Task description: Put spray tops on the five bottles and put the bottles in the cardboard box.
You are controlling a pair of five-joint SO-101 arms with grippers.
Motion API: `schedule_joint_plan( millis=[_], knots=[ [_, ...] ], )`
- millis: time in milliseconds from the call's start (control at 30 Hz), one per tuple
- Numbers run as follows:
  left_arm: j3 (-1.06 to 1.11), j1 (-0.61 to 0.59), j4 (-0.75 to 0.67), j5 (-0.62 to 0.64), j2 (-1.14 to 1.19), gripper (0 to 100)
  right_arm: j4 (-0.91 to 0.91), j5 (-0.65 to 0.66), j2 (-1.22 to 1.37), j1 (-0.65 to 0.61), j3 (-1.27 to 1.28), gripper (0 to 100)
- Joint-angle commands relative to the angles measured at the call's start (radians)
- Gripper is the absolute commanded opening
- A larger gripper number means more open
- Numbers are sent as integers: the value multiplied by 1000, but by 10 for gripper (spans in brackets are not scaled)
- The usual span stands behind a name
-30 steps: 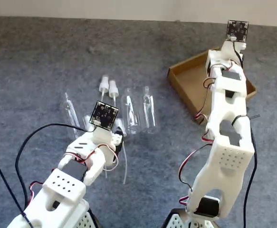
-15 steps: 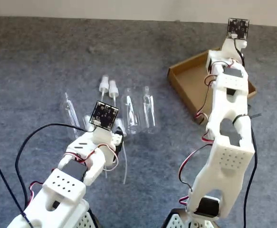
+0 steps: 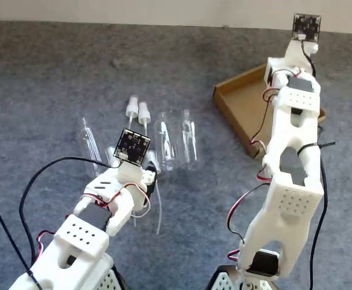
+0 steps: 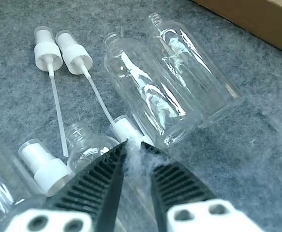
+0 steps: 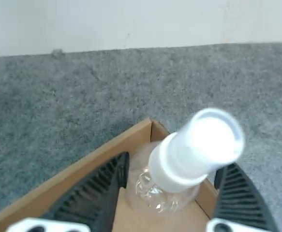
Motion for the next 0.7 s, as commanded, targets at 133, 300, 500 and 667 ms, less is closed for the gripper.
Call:
schedule_joint_plan(
  millis=[133, 300, 500, 667],
  knots=[
    [-7, -13, -18, -6, -4, 8, 151, 14, -81, 7, -177, 261],
    [-7, -13, -18, -6, -4, 8, 245, 14, -81, 7, -252, 261],
    [-7, -15, -21, -6, -4, 8, 392, 9, -81, 2, -395, 261],
    [-13, -16, -18, -8, -4, 8, 553, 9, -82, -13, -561, 261]
  ],
)
